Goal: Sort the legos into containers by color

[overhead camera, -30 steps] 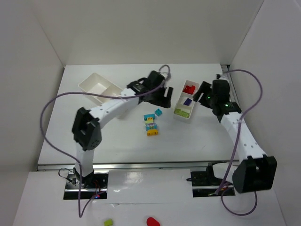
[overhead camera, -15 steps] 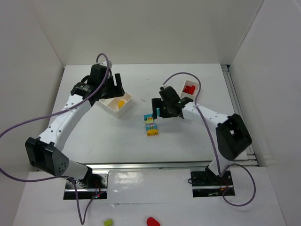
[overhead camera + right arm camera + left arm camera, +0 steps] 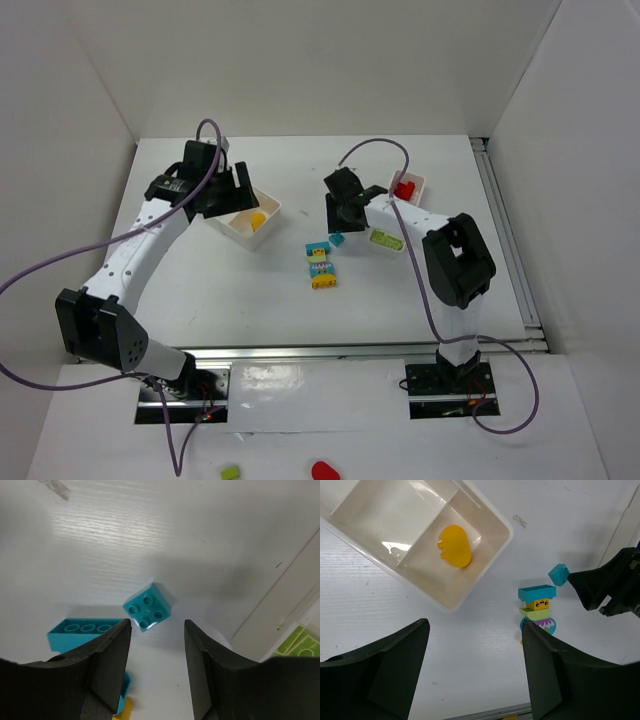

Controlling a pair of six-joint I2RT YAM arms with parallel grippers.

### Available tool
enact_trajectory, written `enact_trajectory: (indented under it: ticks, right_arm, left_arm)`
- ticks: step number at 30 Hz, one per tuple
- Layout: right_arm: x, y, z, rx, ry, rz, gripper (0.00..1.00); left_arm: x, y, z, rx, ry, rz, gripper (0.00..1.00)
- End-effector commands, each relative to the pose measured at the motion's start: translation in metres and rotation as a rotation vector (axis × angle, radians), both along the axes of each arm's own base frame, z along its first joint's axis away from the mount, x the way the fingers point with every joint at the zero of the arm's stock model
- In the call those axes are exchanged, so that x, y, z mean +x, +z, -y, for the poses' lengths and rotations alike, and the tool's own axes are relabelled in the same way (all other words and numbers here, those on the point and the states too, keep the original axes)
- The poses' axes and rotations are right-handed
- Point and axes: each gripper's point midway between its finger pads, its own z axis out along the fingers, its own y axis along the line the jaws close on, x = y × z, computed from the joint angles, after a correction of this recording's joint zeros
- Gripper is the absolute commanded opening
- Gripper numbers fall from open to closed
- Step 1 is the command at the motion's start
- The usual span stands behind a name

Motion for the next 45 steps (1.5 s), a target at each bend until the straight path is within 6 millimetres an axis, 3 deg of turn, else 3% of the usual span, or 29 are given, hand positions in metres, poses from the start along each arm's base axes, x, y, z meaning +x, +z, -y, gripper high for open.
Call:
enact_trajectory:
  ticks: [1, 3, 6, 9, 10, 11, 14, 16, 17, 19, 23, 26, 28, 30, 31, 33, 35, 39, 43, 44, 45]
  right_arm:
    - [-0.002, -0.011, 0.011, -0.072, 0.033, -0.040, 0.54]
    - [0.000, -0.017, 0.016, -0.084, 0.031, -0.050, 0.56]
    - [-0.004, -0.028, 0.019, -0.084, 0.032, -0.091, 0.59]
    - [-0.005, -0.032, 0.014, -0.066, 0.057, -0.102, 0.59]
    - [-0.006, -0.032, 0.013, -0.063, 0.070, -0.105, 0.59]
    - [-0.006, -0.037, 0.015, -0.058, 0.068, -0.122, 0.59]
    - [-0.006, -0.046, 0.013, -0.067, 0.089, -0.139, 0.59]
    - [-0.008, -0.046, 0.011, -0.056, 0.109, -0.146, 0.59]
    - [-0.005, -0.045, 0.009, -0.050, 0.109, -0.134, 0.59]
    - [-0.005, -0.042, 0.006, -0.032, 0.116, -0.126, 0.59]
    - [-0.001, -0.042, 0.018, -0.043, 0.077, -0.146, 0.56]
    - [-0.001, -0.047, 0.027, -0.063, 0.044, -0.160, 0.55]
    - [0.000, -0.045, 0.030, -0.051, 0.040, -0.156, 0.55]
    - [-0.001, -0.043, 0.028, -0.033, 0.037, -0.152, 0.55]
    - [0.000, -0.039, 0.027, -0.029, 0.037, -0.144, 0.55]
    - [0.002, -0.035, 0.024, -0.017, 0.042, -0.138, 0.55]
    - [0.002, -0.033, 0.022, -0.010, 0.047, -0.142, 0.55]
    - [0.008, -0.030, 0.019, -0.007, 0.047, -0.136, 0.55]
    - [0.010, -0.022, 0.020, -0.009, 0.043, -0.122, 0.55]
    - [0.012, -0.022, 0.018, -0.004, 0.043, -0.113, 0.56]
    - [0.013, -0.018, 0.018, 0.000, 0.043, -0.105, 0.58]
  left_arm:
    - [0.003, -0.002, 0.001, -0.014, -0.024, -0.005, 0.83]
    - [0.009, -0.011, 0.002, -0.008, -0.024, -0.032, 0.83]
    - [0.025, -0.016, -0.015, -0.002, 0.058, -0.052, 0.85]
    - [0.048, -0.016, -0.043, -0.011, 0.160, -0.046, 0.85]
    - [0.061, -0.026, -0.059, -0.015, 0.199, -0.066, 0.85]
    - [0.073, -0.019, -0.065, -0.028, 0.210, -0.047, 0.85]
    - [0.107, -0.022, -0.092, -0.032, 0.245, -0.041, 0.85]
    - [0.116, -0.027, -0.114, -0.015, 0.288, -0.061, 0.85]
    - [0.123, -0.042, -0.127, 0.006, 0.320, -0.091, 0.85]
    - [0.135, -0.041, -0.145, 0.019, 0.351, -0.083, 0.85]
    - [0.150, -0.062, -0.194, 0.026, 0.459, -0.119, 0.85]
    - [0.159, -0.066, -0.215, 0.024, 0.495, -0.119, 0.85]
    - [0.170, -0.058, -0.225, 0.008, 0.514, -0.080, 0.85]
    - [0.181, -0.066, -0.231, -0.025, 0.506, -0.070, 0.85]
    - [0.190, -0.057, -0.232, -0.032, 0.499, -0.040, 0.85]
    - [0.199, -0.070, -0.232, -0.039, 0.493, -0.052, 0.85]
    - [0.207, -0.064, -0.233, -0.038, 0.479, -0.020, 0.85]
    - [0.214, -0.080, -0.235, -0.031, 0.472, -0.007, 0.85]
    - [0.217, -0.099, -0.224, -0.069, 0.404, -0.034, 0.84]
    - [0.213, -0.114, -0.221, -0.078, 0.399, -0.067, 0.82]
    - [0.209, -0.115, -0.220, -0.079, 0.399, -0.077, 0.81]
